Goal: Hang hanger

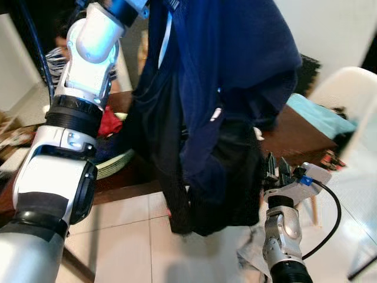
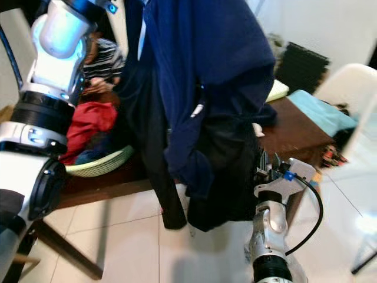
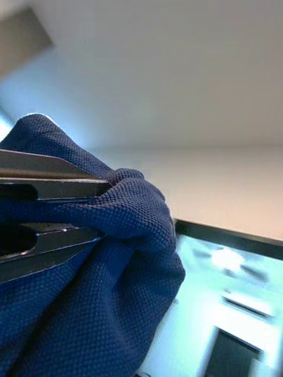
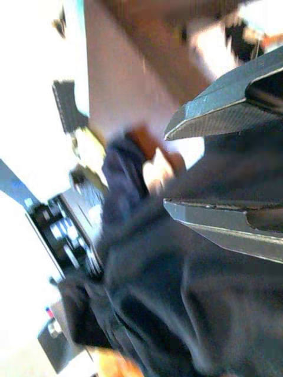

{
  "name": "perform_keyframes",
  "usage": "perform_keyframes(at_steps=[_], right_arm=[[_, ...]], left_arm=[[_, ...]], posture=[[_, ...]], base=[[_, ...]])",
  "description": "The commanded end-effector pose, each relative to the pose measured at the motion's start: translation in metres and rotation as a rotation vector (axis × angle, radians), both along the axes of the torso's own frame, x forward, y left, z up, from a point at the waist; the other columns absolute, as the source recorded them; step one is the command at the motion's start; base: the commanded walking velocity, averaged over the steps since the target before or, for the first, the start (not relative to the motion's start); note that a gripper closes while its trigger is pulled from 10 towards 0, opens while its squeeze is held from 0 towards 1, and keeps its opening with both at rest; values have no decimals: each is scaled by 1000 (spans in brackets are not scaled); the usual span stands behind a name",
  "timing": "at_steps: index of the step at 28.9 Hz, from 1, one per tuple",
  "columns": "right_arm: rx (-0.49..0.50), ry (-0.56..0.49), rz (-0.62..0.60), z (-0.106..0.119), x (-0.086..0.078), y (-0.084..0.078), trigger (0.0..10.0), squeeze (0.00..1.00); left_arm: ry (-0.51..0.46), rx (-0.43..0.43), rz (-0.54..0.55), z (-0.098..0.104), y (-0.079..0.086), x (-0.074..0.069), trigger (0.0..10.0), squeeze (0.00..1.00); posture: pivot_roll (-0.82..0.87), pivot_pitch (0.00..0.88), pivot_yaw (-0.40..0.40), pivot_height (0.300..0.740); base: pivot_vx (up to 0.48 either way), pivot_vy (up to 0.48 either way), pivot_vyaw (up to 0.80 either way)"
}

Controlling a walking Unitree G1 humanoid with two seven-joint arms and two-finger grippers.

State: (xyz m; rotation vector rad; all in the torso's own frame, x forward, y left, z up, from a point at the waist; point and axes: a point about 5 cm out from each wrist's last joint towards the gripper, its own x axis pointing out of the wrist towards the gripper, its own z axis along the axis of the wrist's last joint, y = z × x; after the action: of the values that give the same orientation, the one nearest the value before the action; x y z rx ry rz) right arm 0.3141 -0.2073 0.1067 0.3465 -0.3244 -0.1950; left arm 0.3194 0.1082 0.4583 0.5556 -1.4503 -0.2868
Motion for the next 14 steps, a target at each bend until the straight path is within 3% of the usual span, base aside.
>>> perform_keyframes(at_steps=[1, 14], right_arm=[[7, 8, 3, -4, -1, 5, 10000, 0], [17, -7, -9, -1, 1, 2, 10000, 0]], left_arm=[[-56, -26, 9, 13, 7, -7, 0, 0], [-89, -4, 15, 20, 6, -11, 0, 0]], posture=[[53, 0, 120, 740], [54, 0, 129, 740]], base=[[0, 0, -800], [0, 0, -800]])
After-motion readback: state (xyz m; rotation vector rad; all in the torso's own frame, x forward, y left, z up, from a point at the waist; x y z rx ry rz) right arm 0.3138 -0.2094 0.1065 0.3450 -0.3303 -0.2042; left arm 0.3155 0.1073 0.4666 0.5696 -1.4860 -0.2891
